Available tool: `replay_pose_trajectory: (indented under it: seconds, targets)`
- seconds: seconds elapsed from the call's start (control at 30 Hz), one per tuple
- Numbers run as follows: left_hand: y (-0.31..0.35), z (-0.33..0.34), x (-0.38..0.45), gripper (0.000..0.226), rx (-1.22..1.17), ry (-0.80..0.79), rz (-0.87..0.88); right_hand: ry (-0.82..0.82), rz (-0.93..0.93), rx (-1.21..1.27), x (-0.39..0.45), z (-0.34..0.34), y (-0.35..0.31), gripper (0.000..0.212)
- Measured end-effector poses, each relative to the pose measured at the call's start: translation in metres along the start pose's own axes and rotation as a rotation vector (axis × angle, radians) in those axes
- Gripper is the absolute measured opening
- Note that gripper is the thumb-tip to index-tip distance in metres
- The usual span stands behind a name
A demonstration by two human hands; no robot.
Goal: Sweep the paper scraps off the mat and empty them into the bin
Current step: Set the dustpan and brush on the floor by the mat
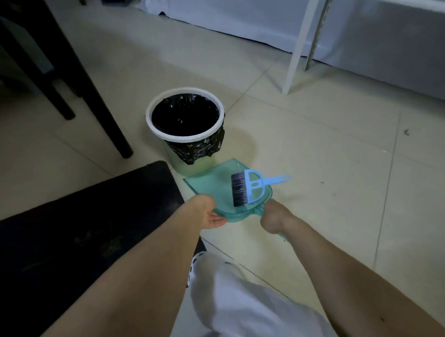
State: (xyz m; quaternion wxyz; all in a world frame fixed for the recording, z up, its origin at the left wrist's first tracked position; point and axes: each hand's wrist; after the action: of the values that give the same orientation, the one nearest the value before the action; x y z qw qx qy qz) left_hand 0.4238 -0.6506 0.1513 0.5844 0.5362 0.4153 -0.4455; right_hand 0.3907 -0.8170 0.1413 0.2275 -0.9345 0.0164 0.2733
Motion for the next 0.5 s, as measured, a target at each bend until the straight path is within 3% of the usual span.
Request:
replay_pose_trajectory:
  seconds: [0.2, 0.5]
  targets:
    - [0.005, -0.017, 0.067, 0.038, 0.008, 0.055, -0.036, -0.071, 0.021, 0.024, 0.066, 0.043, 0.015, 0.037]
    - [0.018, -0.029, 0.12, 0.039, 0.034, 0.011, -0.079, -0.01, 0.104, 0.029, 0.131, 0.076, 0.022, 0.04]
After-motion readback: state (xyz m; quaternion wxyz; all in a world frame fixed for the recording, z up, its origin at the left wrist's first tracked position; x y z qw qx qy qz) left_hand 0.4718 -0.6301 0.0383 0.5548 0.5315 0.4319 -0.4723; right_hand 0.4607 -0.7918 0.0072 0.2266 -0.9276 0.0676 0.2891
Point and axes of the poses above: each hand's wrist, its own x-axis towards the middle knuckle, its own z-axis out of the palm, y = z × x, and after that the axes turned 13 degrees about -z, right-handed
